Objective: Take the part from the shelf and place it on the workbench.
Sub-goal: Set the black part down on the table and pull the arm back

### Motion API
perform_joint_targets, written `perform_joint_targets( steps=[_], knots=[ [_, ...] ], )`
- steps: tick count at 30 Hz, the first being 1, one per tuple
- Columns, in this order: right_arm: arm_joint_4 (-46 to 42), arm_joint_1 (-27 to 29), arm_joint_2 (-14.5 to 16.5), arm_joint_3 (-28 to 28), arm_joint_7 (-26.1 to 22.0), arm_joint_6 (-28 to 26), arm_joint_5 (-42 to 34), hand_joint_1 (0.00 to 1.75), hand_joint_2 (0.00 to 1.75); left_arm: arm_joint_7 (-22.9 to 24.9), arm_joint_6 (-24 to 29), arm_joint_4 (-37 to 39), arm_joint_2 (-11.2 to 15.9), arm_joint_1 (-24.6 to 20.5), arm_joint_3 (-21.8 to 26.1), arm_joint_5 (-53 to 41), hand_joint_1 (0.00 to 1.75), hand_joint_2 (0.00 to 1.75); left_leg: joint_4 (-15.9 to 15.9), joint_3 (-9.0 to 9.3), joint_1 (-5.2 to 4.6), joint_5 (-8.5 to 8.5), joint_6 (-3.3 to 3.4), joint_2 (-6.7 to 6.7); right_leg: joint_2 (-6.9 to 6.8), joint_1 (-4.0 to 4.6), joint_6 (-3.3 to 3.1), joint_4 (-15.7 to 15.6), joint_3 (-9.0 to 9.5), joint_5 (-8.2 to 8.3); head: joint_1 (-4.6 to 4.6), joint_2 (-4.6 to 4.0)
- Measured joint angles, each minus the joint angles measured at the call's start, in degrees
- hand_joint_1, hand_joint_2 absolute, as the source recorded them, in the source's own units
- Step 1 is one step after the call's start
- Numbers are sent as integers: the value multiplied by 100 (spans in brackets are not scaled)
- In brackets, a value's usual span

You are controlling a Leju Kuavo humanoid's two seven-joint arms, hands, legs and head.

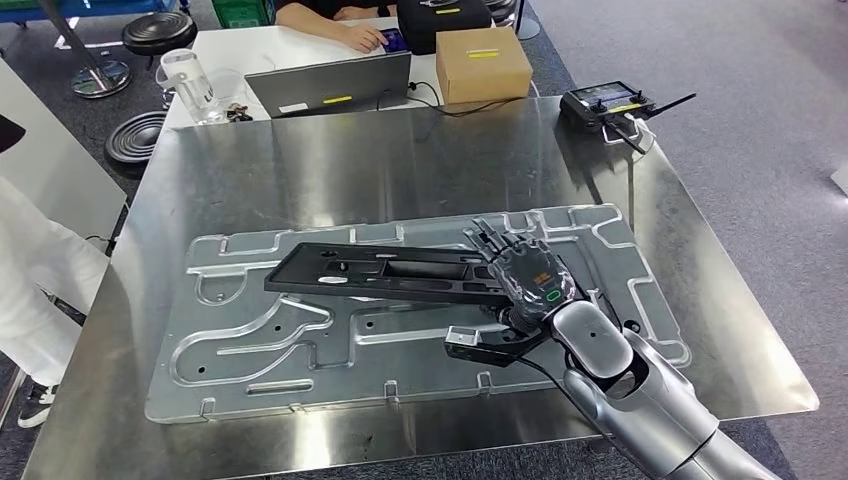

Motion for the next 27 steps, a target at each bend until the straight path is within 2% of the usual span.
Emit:
perform_joint_targets(
  steps=[8,17,21,27],
  knots=[
    [2,-37,68,0,-40,5,-94,0,0,-14,-10,4,0,1,42,2,0,0,-33,12,8,15,-75,-1,-3,12,-31,5,2,-4,0,2],
    [4,-106,119,2,-110,61,-308,0,0,-25,-40,19,0,3,79,2,0,0,-32,12,0,16,-77,-2,-9,1,-29,2,10,-2,0,1],
    [-21,-105,128,2,-338,162,-773,0,0,-28,-63,21,0,5,79,-2,0,0,-29,12,-4,16,-76,-2,-9,-5,-27,-2,15,0,0,1],
    [-174,-95,189,2,-829,489,-1893,0,0,-39,-89,21,3,5,79,-46,0,0,-25,12,-11,15,-75,-1,-8,-13,-25,-4,16,0,0,1]
  ],
)
